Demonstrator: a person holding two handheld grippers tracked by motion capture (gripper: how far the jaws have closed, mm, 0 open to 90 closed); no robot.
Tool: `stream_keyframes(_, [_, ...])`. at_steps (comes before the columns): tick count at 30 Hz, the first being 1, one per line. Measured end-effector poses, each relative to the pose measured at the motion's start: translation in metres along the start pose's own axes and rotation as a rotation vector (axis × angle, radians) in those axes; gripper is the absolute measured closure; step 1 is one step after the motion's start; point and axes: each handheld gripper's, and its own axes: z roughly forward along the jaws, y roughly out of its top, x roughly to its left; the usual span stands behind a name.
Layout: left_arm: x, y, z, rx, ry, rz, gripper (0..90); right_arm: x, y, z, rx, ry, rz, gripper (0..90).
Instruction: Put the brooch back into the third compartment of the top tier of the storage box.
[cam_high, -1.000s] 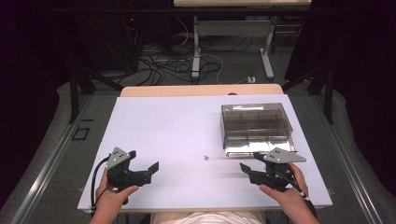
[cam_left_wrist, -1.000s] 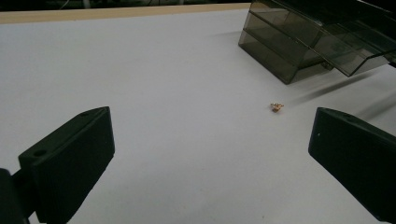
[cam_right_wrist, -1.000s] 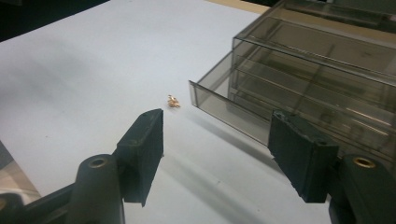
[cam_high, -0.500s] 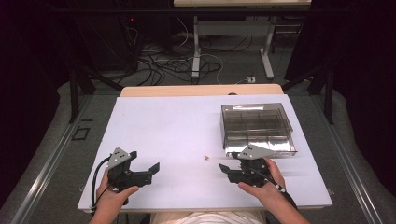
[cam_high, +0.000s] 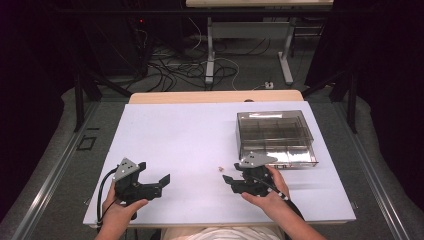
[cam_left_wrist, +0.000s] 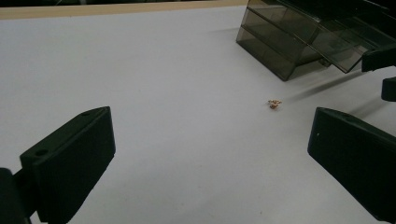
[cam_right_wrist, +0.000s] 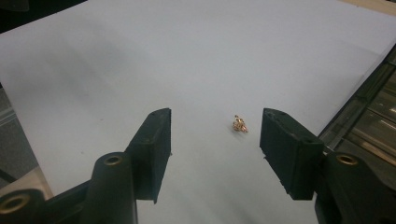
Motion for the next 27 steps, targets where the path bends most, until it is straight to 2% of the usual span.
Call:
stream_keyframes(10, [0.001,0.0,0.0,0.004,-0.001,0.007,0.6,0.003,0.005,0.02,0.012,-0.016,0.024,48.7])
stream_keyframes(20, [0.0,0.0,0.0,0.002,-0.009,-0.005,0.6,0.009,0.006,0.046,0.039,-0.093,0.016,55.0])
stream_keyframes(25, [0.001,0.0,0.0,0.003,-0.011,0.001,0.7,0.009,0.009,0.053,0.055,-0.096,0.03,57.5])
stream_keyframes(26, [0.001,0.0,0.0,0.004,-0.011,0.002,0.6,0.009,0.011,0.053,0.075,-0.096,0.026,58.4])
stream_keyframes(27, [0.001,0.0,0.0,0.004,-0.011,0.002,0.6,0.009,0.013,0.055,0.063,-0.094,0.028,58.7])
